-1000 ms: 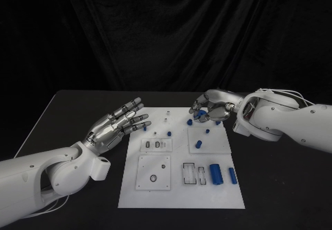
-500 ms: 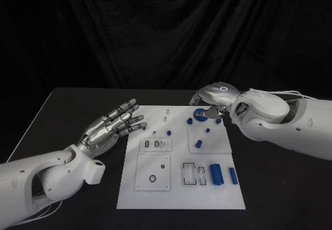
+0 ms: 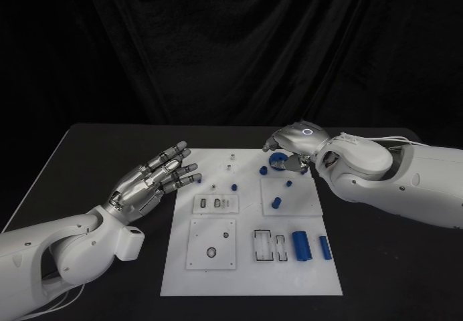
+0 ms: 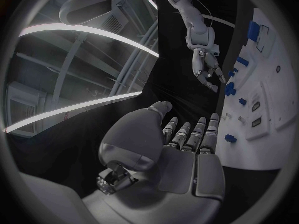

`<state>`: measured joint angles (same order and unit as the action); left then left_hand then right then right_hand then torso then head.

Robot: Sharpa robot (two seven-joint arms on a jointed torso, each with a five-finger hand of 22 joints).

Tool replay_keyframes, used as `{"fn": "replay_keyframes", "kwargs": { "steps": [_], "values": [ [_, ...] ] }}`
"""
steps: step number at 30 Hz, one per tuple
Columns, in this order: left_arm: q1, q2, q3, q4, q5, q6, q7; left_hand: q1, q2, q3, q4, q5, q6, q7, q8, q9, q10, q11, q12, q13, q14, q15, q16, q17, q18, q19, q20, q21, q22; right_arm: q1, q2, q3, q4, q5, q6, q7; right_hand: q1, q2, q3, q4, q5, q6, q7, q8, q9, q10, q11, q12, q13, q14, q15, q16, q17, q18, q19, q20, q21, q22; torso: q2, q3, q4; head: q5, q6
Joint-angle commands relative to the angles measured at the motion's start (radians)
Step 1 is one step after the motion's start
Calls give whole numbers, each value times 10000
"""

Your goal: Assemble the parts on the task board

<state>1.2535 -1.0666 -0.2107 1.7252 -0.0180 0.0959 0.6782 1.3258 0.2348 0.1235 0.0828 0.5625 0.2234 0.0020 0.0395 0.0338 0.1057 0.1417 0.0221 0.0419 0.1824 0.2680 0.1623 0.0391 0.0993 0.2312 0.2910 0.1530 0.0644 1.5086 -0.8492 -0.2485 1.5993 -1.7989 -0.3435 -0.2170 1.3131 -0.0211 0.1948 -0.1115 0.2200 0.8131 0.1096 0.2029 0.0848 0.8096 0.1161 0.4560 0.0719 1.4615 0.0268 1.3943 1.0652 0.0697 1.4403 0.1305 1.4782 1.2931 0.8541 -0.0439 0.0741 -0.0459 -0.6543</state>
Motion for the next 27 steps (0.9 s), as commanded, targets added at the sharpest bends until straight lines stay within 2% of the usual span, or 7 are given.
{"fn": "replay_keyframes", "kwargs": {
  "steps": [1, 3, 12, 16, 21, 22, 27],
  "values": [
    [5, 31, 8, 6, 110, 61, 2124, -78, 16, 68, 16, -35, 8, 51, -48, 1, -8, 87, 16, 1, -85, 15, -30, -4, -93, -69, 13, -51, -10, -67, -37, 9, 22, 103, -267, -91, 16, -124, 1, 78, -39, 40, 26, -72, 9, 98, -6, 21, 12, 202, 13, 42, 22, -116, 3, 34, 0, 0, 2, 1, 0, -25, -20],
    [5, 32, 8, 9, 113, 70, 2125, -86, 15, 81, 10, -30, 8, 60, -47, 1, -9, 93, 16, 0, -99, 15, -39, -6, -93, -72, 13, -54, -12, -98, -89, 9, 85, 147, -276, -37, 13, -135, -3, 92, -58, 36, 37, -90, 10, 109, -8, 19, 12, 204, 13, 49, 40, -117, 6, 34, 1, 7, -8, -11, 2, -30, -34],
    [4, 54, 6, -46, 117, 111, 2153, -94, 13, 95, 2, -24, 12, 76, -46, 2, 6, 100, 20, 6, -90, 16, -27, -3, -93, -59, 13, -46, -10, -166, -138, 9, 168, 436, -174, 151, 88, -147, 41, 115, -1, 44, 90, -157, 21, 168, -16, 2, 9, 214, 7, 84, 132, -118, 9, 31, 1, 18, -3, -14, 14, -63, -54],
    [4, 106, 3, -88, 118, 148, 2148, -97, 9, 99, -2, -22, 16, 84, -45, 2, 16, 102, 22, 10, -91, 15, -27, -2, -92, -58, 12, -46, -11, -211, -96, 9, 98, 479, -165, 201, 85, -160, 42, 137, -2, 65, 137, -170, 28, 172, -14, -12, 5, 212, 8, 85, 135, -118, 7, 32, -2, 16, 10, -19, 35, -126, -42],
    [3, 148, 0, -128, 118, 195, 2143, -106, 2, 113, -13, -13, 12, 99, -46, 2, 15, 108, 22, 9, -95, 15, -29, -2, -91, -60, 13, -48, -13, -287, -52, 9, -7, 500, -201, 225, 102, -139, 77, 187, 31, 154, 207, -178, 53, 184, -11, -41, -2, 195, 11, 67, 97, -109, -18, 33, -22, -26, -5, -15, -32, -81, -45],
    [3, 152, -1, -141, 118, 202, 2140, -113, -1, 124, -20, -10, 19, 116, -44, 3, 29, 114, 25, 14, -92, 15, -23, -1, -90, -53, 13, -44, -13, -298, -35, 9, -36, 501, -183, 224, 108, -131, 89, 197, 54, 167, 216, -183, 57, 190, -10, -47, -3, 193, 11, 66, 97, -111, -14, 34, -20, -17, -4, -16, -30, -77, -51],
    [2, 176, -3, -208, 118, 229, 2142, -147, -14, 170, -48, -6, 94, 189, -28, 15, 61, 136, 32, 26, -99, 17, -21, 0, -88, -53, 15, -47, -19, -397, 115, 9, -248, 518, -132, 289, 294, -127, 433, 219, 914, 312, 256, -328, 102, 118, 53, -270, -47, 150, 58, 26, 82, -83, -98, 70, -92, -148, -3, -19, 0, -121, -59]
  ]
}}
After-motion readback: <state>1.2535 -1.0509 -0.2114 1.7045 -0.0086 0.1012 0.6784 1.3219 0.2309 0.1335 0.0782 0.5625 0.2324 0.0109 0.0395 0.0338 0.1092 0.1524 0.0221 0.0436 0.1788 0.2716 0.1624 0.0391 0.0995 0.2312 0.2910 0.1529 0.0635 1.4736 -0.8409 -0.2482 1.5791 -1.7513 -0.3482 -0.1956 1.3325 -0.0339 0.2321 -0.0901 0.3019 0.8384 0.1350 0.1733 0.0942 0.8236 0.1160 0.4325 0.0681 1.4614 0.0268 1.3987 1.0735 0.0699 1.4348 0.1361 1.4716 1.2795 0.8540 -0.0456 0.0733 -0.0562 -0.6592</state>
